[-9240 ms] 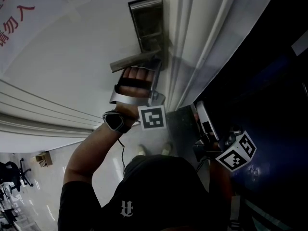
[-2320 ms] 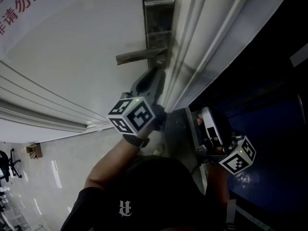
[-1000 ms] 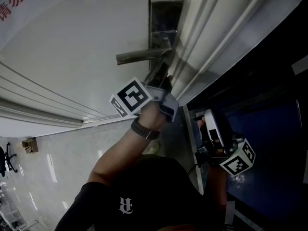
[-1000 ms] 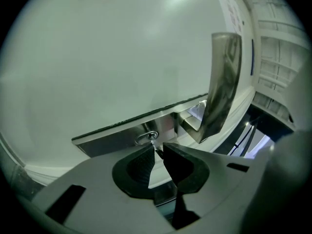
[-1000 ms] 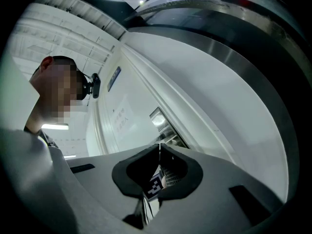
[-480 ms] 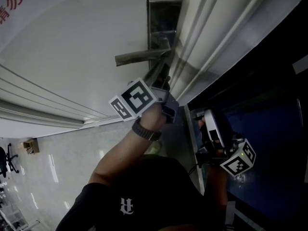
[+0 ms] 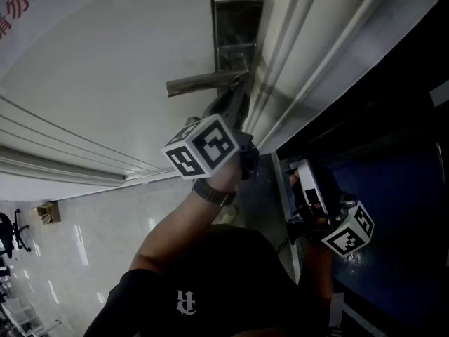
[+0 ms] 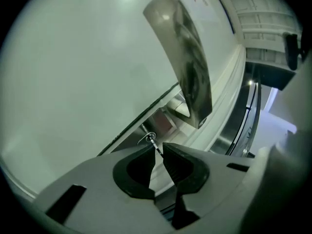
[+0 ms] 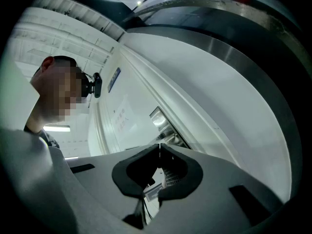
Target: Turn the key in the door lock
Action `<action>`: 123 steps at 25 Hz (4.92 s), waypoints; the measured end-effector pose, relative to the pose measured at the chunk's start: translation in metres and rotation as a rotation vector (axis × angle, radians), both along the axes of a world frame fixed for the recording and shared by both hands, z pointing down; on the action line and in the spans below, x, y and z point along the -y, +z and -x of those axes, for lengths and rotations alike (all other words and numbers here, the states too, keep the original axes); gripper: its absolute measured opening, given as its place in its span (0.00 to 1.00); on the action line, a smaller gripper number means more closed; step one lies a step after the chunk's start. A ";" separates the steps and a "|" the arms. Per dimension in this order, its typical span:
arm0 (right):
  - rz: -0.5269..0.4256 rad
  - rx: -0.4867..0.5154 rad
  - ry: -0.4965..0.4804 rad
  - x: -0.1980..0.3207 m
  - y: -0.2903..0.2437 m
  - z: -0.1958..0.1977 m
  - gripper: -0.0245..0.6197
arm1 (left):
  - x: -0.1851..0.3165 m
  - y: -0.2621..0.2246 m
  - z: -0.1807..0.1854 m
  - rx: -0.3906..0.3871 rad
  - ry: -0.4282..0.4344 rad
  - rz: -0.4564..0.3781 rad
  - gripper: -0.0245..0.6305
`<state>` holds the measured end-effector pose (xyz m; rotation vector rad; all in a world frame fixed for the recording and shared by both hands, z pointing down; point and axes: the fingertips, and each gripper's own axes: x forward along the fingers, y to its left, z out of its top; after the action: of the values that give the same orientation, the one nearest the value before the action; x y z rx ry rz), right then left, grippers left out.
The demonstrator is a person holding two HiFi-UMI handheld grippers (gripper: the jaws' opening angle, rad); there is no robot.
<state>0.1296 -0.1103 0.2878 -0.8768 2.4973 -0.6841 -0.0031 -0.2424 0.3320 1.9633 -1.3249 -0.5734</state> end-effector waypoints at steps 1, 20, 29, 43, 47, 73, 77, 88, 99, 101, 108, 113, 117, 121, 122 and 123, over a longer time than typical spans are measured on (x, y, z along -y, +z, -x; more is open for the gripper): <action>0.000 0.001 -0.001 0.000 0.000 0.000 0.06 | 0.000 0.000 0.000 0.020 0.002 -0.002 0.11; -0.011 0.018 -0.015 -0.003 0.000 0.006 0.06 | -0.001 0.001 -0.003 0.671 -0.054 -0.096 0.13; -0.008 0.021 -0.007 -0.005 0.002 0.002 0.06 | -0.002 -0.005 -0.007 1.138 -0.154 -0.224 0.12; -0.023 -0.045 -0.007 -0.002 0.010 0.006 0.06 | -0.004 -0.001 -0.015 1.644 -0.084 -0.355 0.10; -0.039 -0.088 -0.010 0.006 0.013 0.010 0.06 | -0.004 0.000 -0.016 1.750 -0.066 -0.383 0.10; -0.163 -0.405 -0.006 0.040 0.022 0.048 0.06 | -0.004 0.002 -0.017 2.347 0.004 -0.605 0.06; -0.156 -0.402 -0.005 0.041 0.023 0.050 0.06 | -0.006 0.002 -0.019 2.351 0.032 -0.657 0.06; -0.136 -0.418 -0.004 0.049 0.031 0.060 0.06 | -0.056 -0.020 -0.022 2.057 0.008 -0.790 0.08; -0.118 -0.442 0.028 0.057 0.034 0.088 0.06 | -0.073 -0.007 0.006 1.151 0.109 -0.396 0.05; -0.116 -0.460 0.051 0.062 0.036 0.092 0.06 | -0.073 -0.011 0.016 1.006 0.091 -0.350 0.05; -0.089 -0.473 0.096 0.071 0.043 0.098 0.06 | -0.074 -0.014 0.027 0.838 0.095 -0.312 0.05; -0.078 -0.484 0.105 0.072 0.045 0.102 0.06 | -0.074 -0.011 0.026 0.806 0.121 -0.308 0.05; -0.069 -0.492 0.122 0.072 0.047 0.104 0.06 | -0.073 -0.014 0.026 0.796 0.137 -0.325 0.05; -0.064 -0.495 0.139 0.073 0.046 0.106 0.06 | -0.071 -0.014 0.029 0.797 0.150 -0.337 0.05; -0.061 -0.496 0.142 0.073 0.046 0.106 0.06 | -0.071 -0.013 0.031 0.796 0.152 -0.335 0.05; -0.056 -0.498 0.145 0.072 0.046 0.106 0.06 | -0.072 -0.012 0.032 0.794 0.154 -0.332 0.05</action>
<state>0.0235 -0.1819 0.3342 -1.3261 2.8194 -0.3767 -0.0347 -0.1704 0.3198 2.6936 -1.5688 0.1078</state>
